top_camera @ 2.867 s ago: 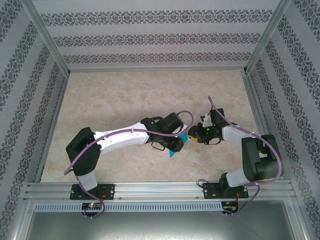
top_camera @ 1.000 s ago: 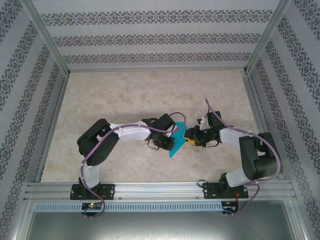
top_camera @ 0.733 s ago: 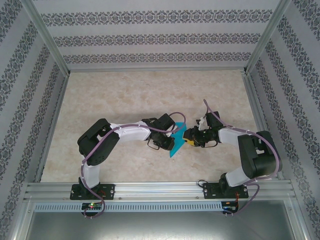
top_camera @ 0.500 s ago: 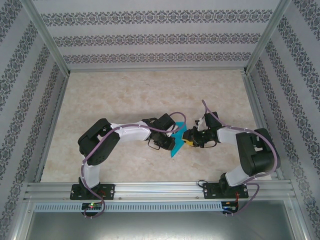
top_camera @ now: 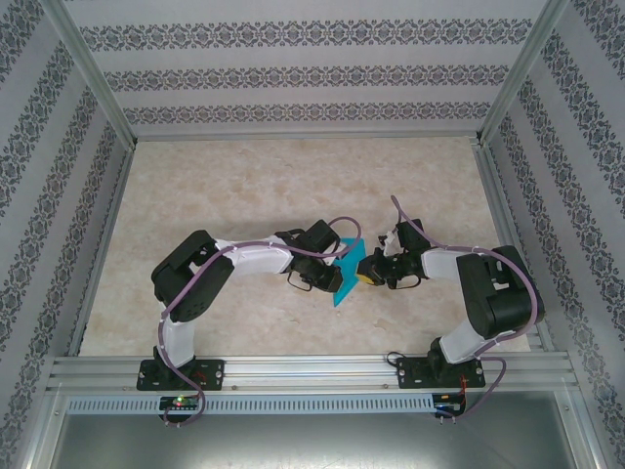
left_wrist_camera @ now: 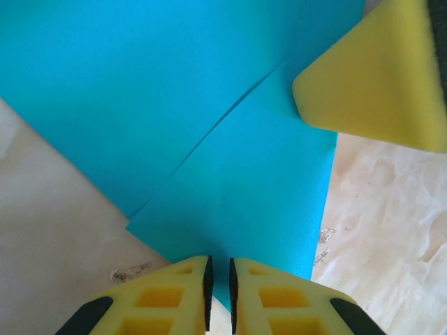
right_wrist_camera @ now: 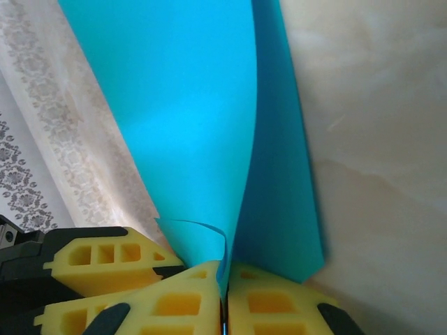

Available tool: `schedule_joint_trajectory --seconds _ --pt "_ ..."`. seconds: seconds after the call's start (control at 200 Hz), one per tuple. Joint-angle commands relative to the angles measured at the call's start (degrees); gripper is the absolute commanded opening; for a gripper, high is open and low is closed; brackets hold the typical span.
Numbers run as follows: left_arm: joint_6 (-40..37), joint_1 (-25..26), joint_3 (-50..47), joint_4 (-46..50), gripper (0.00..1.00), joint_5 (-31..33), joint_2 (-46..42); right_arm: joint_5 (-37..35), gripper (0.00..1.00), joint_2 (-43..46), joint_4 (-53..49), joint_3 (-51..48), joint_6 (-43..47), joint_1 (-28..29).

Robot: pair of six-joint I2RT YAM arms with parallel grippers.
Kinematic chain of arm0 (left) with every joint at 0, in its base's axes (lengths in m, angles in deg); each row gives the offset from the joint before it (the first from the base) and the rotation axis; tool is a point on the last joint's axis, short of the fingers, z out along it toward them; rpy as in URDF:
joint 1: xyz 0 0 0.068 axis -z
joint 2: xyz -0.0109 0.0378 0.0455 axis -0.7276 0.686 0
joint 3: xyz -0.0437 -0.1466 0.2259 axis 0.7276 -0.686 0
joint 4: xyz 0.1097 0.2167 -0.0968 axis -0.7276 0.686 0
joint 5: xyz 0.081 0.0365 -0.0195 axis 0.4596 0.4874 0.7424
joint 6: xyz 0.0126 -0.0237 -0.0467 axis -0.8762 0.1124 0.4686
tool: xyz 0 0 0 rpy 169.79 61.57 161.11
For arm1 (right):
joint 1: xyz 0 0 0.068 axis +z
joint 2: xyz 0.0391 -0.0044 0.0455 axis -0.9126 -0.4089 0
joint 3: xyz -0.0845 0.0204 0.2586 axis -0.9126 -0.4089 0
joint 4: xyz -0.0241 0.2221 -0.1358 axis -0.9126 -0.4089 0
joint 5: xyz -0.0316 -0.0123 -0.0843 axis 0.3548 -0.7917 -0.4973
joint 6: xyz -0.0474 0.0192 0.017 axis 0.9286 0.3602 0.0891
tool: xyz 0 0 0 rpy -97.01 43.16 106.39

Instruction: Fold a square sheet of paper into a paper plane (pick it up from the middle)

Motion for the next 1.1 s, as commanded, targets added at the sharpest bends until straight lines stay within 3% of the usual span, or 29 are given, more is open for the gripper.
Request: schedule_joint_trajectory --seconds 0.0,0.709,1.094 --pt "1.1 -0.8 -0.8 -1.6 0.2 -1.9 -1.4 -2.4 0.07 -0.1 -2.6 0.6 2.3 0.4" --pt "1.6 1.2 -1.2 -1.2 0.17 -5.9 -5.6 -3.1 0.04 -1.0 -3.4 0.9 3.5 0.3" --pt "1.1 3.0 -1.5 -2.6 0.15 -7.1 -0.6 -3.0 0.04 -0.8 -3.7 0.7 3.9 0.3"
